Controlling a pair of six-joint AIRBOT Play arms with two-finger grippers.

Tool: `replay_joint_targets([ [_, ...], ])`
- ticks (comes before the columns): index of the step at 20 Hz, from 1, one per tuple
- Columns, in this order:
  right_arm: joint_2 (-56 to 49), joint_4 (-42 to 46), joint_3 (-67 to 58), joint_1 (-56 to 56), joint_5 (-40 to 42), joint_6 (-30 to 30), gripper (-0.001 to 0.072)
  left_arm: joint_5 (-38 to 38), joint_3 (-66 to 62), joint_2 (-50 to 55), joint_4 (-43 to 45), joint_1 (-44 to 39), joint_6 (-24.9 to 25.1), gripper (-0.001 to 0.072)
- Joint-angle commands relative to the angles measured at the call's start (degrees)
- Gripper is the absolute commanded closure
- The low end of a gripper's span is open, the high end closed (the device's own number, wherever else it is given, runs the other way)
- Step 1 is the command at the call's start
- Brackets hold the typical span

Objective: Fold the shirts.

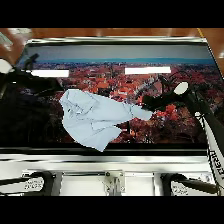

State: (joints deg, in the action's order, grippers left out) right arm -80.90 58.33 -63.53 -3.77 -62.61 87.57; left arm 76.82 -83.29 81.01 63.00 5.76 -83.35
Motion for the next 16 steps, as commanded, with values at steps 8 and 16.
replay_joint_targets([
  [8,-0.07,3.21,0.02,0.02,-1.46,-1.03,0.0656,-3.52,52.87,-22.53,-16.52,5.42,2.86,0.0062],
  [16,-0.07,0.83,0.04,0.02,-1.88,-1.01,0.0656,-21.31,61.22,-16.57,-23.30,-4.28,4.48,0.0062],
])
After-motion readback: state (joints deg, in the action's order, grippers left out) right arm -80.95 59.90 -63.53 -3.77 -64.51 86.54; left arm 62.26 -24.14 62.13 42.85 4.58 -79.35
